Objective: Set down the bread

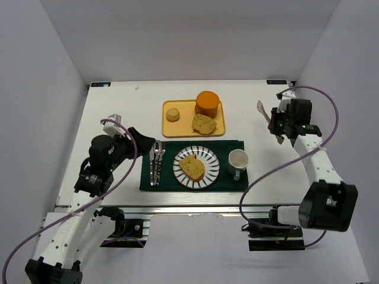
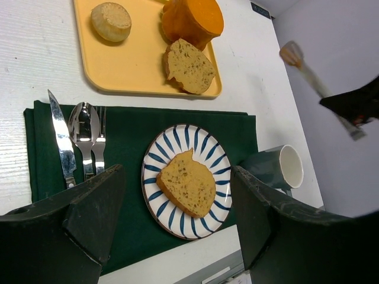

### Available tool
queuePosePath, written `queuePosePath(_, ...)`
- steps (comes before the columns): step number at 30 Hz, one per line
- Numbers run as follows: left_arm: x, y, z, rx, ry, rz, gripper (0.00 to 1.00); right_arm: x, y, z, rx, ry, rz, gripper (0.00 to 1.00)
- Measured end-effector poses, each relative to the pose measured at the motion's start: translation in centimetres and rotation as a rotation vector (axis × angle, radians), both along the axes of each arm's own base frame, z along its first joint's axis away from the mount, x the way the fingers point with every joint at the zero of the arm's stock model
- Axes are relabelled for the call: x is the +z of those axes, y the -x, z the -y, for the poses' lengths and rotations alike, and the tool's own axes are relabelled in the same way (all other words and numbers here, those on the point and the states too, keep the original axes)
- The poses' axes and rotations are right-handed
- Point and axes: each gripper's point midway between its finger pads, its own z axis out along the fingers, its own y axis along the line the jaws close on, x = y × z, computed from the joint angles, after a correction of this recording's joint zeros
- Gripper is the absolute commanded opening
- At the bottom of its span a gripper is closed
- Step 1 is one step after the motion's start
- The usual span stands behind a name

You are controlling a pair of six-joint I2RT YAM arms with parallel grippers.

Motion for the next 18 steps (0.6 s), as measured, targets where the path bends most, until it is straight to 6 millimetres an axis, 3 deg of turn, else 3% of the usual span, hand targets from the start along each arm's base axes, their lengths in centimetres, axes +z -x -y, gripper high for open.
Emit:
queuePosePath(3,0.1,-0.1,0.0,-0.002,0.001,0.003,0.81,-5.7,-0.3,3.1,-0.105,0.039,-0.066,0.19)
queuePosePath(6,-0.1,-0.1,0.1,-0.003,-0.001,-0.002,0.81,-11.8,1.8,3.6,-0.134,0.057,-0.191,0.23)
queuePosePath(8,-0.2,-0.2,0.1,-0.003,-0.002,-0.008,0.81,-13.9,2.6,3.7,-0.146,0.058,-0.241,0.31)
queuePosePath(9,-0.3,-0.2,0.1,-0.004,-0.003,-0.01,0.81,-14.4,2.8,3.6,-0.147,0.06,-0.244,0.43)
queuePosePath(12,-0.3,-0.2,0.1,-0.004,-0.002,-0.01,0.81,-14.9,2.9,3.8,-0.16,0.069,-0.24,0.61)
queuePosePath(18,-1.2,-0.2,0.2,-0.001,0.004,-0.028,0.81,-15.1,3.0,4.4,-0.139,0.087,-0.232,0.8)
